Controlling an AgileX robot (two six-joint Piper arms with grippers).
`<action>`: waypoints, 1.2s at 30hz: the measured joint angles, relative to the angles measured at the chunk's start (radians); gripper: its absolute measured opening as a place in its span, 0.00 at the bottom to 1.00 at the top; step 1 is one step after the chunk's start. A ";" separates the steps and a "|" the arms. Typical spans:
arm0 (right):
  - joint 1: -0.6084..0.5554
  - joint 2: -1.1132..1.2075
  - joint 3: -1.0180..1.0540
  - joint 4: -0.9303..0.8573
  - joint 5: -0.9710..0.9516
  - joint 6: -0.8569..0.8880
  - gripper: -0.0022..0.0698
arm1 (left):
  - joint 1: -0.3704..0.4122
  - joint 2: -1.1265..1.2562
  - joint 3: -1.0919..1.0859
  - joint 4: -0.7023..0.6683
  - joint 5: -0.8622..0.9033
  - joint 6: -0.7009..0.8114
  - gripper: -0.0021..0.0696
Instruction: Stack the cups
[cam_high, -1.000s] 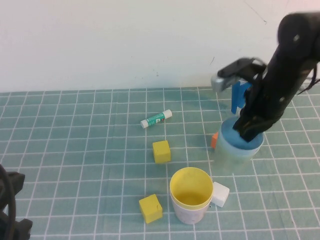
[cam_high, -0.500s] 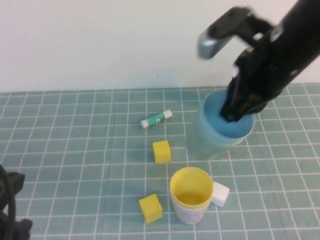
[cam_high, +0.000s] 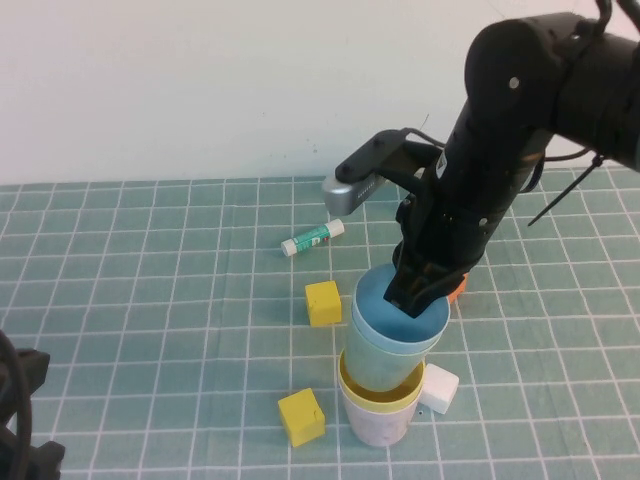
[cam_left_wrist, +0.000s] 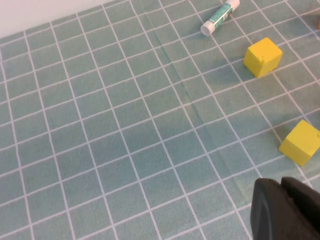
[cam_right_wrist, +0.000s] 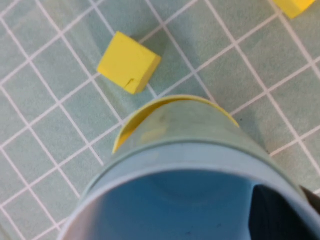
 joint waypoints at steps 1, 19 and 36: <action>0.000 0.005 0.000 -0.002 0.000 0.000 0.07 | 0.000 0.000 0.000 0.000 0.000 0.000 0.03; 0.000 -0.066 0.002 -0.002 -0.003 0.003 0.24 | 0.000 0.000 0.000 0.000 0.018 0.000 0.03; 0.023 -0.891 0.605 0.158 -0.485 -0.283 0.11 | 0.000 -0.313 0.307 0.002 -0.168 -0.070 0.03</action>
